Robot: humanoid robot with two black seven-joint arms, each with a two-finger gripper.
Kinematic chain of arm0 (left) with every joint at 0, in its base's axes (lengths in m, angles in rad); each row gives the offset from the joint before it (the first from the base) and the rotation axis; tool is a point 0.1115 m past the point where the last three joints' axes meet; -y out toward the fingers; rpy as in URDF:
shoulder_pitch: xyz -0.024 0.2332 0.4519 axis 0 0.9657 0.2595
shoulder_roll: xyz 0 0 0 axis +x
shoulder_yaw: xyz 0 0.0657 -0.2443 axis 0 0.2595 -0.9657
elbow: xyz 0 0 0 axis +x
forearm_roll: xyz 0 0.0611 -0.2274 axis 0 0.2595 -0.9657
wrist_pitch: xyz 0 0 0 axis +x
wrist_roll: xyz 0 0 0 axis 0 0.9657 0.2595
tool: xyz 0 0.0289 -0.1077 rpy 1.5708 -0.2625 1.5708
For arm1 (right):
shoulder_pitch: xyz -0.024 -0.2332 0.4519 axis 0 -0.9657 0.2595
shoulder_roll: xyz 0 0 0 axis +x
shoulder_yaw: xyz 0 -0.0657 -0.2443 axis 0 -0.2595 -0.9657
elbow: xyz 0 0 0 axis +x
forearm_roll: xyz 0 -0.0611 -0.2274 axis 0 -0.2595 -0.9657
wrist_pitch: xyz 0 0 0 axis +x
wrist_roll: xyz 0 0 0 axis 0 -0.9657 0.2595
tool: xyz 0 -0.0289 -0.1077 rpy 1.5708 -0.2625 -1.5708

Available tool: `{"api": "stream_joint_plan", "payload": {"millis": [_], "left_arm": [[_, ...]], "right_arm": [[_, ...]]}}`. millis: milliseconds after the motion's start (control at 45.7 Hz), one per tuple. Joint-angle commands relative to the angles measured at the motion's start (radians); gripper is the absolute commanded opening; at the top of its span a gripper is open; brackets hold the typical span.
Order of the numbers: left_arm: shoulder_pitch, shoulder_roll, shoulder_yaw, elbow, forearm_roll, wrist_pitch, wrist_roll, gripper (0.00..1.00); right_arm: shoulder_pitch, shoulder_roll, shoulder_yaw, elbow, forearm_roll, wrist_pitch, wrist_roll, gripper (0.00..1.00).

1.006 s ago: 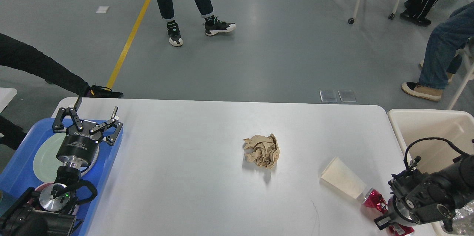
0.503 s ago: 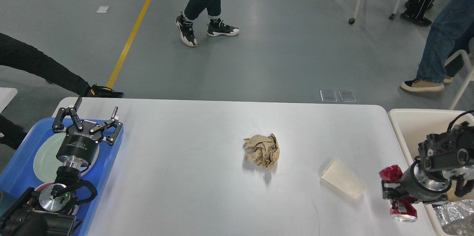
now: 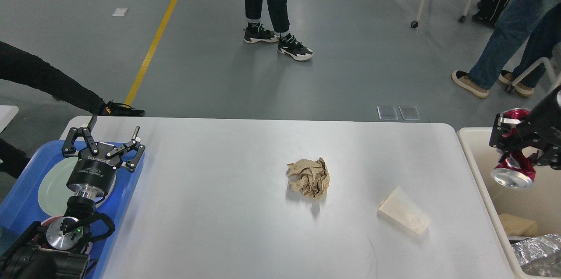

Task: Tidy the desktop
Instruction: 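Carry the red can into the white bin and release it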

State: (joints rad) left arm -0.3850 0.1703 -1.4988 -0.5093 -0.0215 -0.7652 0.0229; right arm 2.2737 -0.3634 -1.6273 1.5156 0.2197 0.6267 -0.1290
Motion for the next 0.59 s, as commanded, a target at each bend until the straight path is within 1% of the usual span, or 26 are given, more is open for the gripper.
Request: {"api": "stream_joint_plan", "payload": {"millis": [0, 66, 197, 350, 569], "left_arm": [[0.0, 0.0, 0.0, 0.0, 0.0, 0.0, -0.001, 0.96], [0.0, 0.0, 0.002, 0.0, 0.0, 0.0, -0.001, 0.96], [0.0, 0.0, 0.0, 0.0, 0.0, 0.0, -0.001, 0.96], [0.0, 0.0, 0.0, 0.0, 0.0, 0.0, 0.0, 0.96], [0.0, 0.0, 0.0, 0.0, 0.0, 0.0, 0.0, 0.96]], "right_arm": [[0.078, 0.104, -0.037, 0.046, 0.104, 0.01, 0.0, 0.0], [0.105, 0.123, -0.037, 0.077, 0.127, 0.031, 0.0, 0.0], [0.196, 0.121, -0.026, 0.161, 0.13, 0.042, -0.004, 0.0], [0.216, 0.113, -0.026, 0.179, 0.122, 0.067, -0.015, 0.0], [0.188, 0.0, -0.031, 0.17, 0.119, 0.03, -0.009, 0.0]]}}
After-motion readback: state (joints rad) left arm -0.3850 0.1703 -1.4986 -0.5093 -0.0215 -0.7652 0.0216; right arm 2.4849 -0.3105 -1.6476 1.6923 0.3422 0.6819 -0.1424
